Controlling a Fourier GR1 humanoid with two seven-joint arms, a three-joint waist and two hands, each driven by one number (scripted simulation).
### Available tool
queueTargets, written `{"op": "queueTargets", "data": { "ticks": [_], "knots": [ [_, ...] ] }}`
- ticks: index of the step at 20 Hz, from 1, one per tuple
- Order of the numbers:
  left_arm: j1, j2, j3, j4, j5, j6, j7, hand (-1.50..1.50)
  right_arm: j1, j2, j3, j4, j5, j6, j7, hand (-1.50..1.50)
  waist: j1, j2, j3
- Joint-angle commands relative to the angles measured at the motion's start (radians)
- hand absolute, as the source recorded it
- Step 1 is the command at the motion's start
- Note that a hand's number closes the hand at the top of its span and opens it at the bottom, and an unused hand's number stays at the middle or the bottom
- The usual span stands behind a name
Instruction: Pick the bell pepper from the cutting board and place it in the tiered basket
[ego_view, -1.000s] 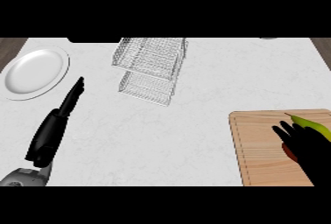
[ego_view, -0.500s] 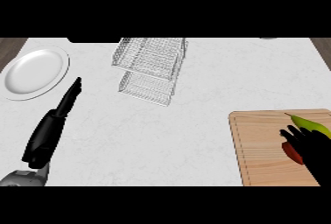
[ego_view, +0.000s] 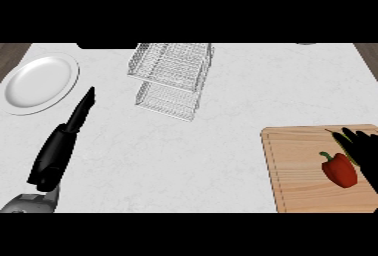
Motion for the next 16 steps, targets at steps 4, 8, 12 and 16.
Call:
{"op": "queueTargets", "data": {
  "ticks": [4,8,12,16],
  "knots": [
    [0.037,-0.038,0.020,-0.003,-0.038,-0.032,-0.032,0.00,-0.021,0.079,-0.054,0.148,0.073,-0.007,-0.123,-1.50,0.004,0.001,0.000],
    [-0.008,-0.083,-0.009,-0.010,-0.093,-0.017,0.017,0.00,-0.014,0.147,-0.013,0.218,0.160,-0.063,-0.140,-1.50,0.002,0.001,0.000],
    [0.002,-0.074,0.049,-0.038,-0.078,-0.062,0.035,0.00,-0.027,0.197,-0.057,0.252,0.185,-0.063,-0.181,-1.50,0.002,0.000,0.000],
    [-0.028,-0.092,0.066,-0.006,-0.082,-0.087,0.038,0.00,0.027,0.235,-0.060,0.218,0.244,-0.087,-0.186,-1.50,-0.001,0.000,0.000]
  ]
}}
